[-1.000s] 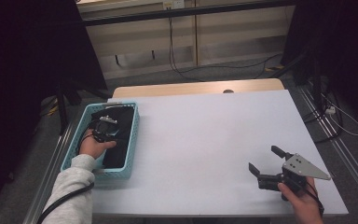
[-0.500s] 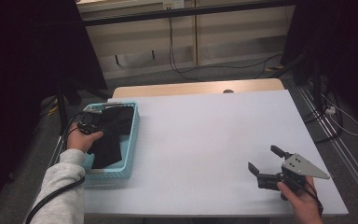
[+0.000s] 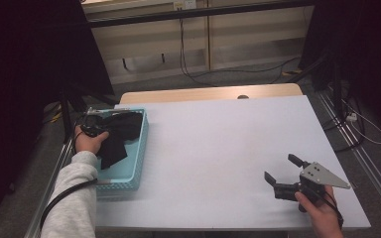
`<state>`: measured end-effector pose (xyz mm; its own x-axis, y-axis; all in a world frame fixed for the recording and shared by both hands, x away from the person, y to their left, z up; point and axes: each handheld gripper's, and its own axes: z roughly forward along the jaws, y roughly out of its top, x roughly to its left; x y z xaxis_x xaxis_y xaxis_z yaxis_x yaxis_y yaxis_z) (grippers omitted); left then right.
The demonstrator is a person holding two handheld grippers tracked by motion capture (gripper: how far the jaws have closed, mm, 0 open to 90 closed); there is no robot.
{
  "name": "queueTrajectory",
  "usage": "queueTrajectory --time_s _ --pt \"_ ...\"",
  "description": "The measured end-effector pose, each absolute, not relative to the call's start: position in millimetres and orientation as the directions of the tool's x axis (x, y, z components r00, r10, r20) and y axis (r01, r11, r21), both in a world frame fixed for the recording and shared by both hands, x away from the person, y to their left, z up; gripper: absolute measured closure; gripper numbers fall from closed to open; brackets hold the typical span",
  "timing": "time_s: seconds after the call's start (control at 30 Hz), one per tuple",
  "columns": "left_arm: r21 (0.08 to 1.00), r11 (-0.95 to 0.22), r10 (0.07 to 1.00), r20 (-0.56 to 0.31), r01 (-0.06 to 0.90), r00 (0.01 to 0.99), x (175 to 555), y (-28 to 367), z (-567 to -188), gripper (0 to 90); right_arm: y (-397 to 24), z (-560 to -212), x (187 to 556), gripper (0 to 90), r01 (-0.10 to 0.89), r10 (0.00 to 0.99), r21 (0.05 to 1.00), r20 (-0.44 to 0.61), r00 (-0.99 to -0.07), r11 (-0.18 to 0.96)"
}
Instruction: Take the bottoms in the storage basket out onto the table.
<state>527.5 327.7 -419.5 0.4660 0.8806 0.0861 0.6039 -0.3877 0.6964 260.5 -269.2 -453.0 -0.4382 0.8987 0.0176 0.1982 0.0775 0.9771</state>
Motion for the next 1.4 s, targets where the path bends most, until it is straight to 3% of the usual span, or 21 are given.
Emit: queueTrajectory --time_s 0.07,0.1,0.17,0.23,0.3,0.47,0.8,0.93,1.17,1.4 --pt "0.686 -0.389 0.881 0.079 0.616 0.467 532 327 -425 67.7 -268 -454 261 0.9 0.202 0.896 0.976 0.019 -0.444 0.08" --pt "0.682 -0.393 0.88 0.084 0.617 0.468 533 327 -426 57.6 -268 -454 261 0.9 0.205 0.894 0.975 0.018 -0.448 0.083" --pt "0.663 -0.419 0.881 0.13 0.621 0.455 535 326 -428 49.1 -266 -454 262 0.9 0.207 0.891 0.975 0.021 -0.453 0.082" --pt "0.647 -0.395 0.897 0.118 0.653 0.425 537 326 -429 37.2 -265 -455 262 1.0 0.209 0.888 0.974 0.022 -0.459 0.084" --pt "0.653 -0.393 0.895 0.112 0.648 0.431 538 325 -430 38.6 -264 -455 262 1.0 0.21 0.885 0.974 0.022 -0.464 0.086" --pt "0.64 -0.344 0.911 0.052 0.687 0.408 538 325 -440 24.6 -264 -455 262 1.1 0.208 0.884 0.974 0.02 -0.467 0.088" --pt "0.641 -0.279 0.922 -0.031 0.715 0.387 539 323 -452 15.2 -264 -455 261 1.1 0.209 0.881 0.974 0.021 -0.472 0.088" --pt "0.632 -0.263 0.921 -0.06 0.729 0.384 535 325 -450 19.4 -264 -455 260 1.1 0.213 0.884 0.974 0.031 -0.467 0.079" --pt "0.6 -0.209 0.907 -0.175 0.772 0.382 527 323 -444 59.5 -264 -455 262 1.1 0.208 0.88 0.974 0.017 -0.474 0.093" --pt "0.528 -0.235 0.876 -0.249 0.816 0.413 515 318 -437 71.8 -265 -454 260 1.2 0.206 0.883 0.974 0.016 -0.47 0.092"
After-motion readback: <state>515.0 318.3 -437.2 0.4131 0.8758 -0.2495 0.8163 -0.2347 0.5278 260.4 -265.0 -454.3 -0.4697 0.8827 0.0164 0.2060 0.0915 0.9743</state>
